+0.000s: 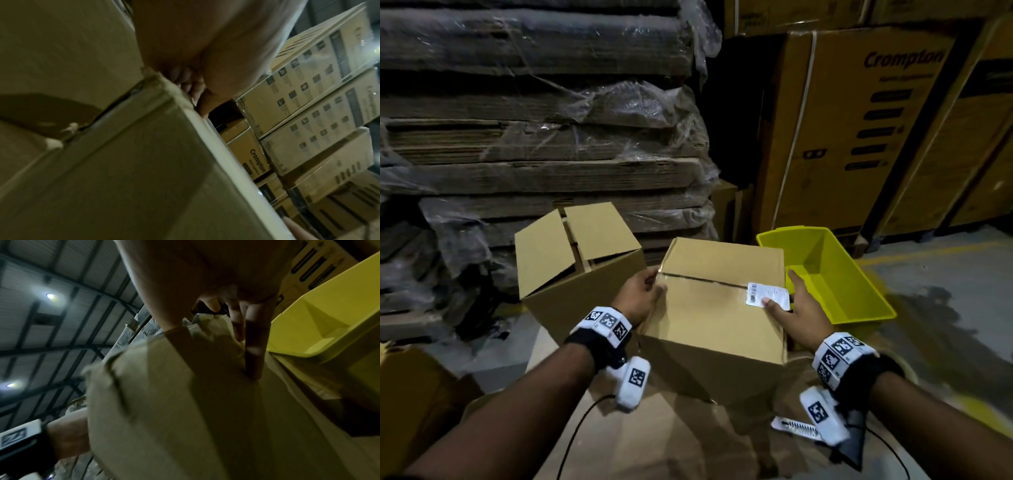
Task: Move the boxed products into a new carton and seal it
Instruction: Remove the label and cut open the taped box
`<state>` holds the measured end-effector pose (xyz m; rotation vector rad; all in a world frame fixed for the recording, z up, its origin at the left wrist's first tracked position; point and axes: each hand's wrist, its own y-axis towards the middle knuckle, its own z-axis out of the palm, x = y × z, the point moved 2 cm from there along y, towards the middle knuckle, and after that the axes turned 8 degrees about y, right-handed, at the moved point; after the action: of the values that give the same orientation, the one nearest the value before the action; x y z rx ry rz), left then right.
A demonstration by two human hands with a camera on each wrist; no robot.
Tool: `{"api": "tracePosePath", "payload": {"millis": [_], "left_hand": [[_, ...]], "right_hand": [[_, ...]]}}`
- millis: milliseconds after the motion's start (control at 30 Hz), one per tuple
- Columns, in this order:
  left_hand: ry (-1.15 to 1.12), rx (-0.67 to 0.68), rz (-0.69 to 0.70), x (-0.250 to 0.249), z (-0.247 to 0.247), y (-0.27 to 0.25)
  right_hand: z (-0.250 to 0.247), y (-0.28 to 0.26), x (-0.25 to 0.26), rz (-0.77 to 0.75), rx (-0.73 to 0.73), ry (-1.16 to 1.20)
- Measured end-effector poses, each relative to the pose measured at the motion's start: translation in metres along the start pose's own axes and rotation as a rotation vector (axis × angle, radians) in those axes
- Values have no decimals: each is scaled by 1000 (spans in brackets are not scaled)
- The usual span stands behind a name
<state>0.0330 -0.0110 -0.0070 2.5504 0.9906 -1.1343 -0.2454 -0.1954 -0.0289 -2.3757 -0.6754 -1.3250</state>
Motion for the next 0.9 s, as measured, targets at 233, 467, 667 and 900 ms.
{"api": "tracePosePath", "payload": {"millis": [233, 467, 667, 900], "left_hand": [[282, -214, 2, -13, -8, 6], [409, -320, -117, 5, -1, -81], [132, -372, -107, 2, 7, -100], [333, -306, 142, -10, 13, -82]], "right_hand": [[12, -11, 15, -187, 26, -134], [-9, 31, 15, -266, -34, -301], [4, 23, 17, -229, -26, -290], [6, -42, 22, -324, -237, -487]]}}
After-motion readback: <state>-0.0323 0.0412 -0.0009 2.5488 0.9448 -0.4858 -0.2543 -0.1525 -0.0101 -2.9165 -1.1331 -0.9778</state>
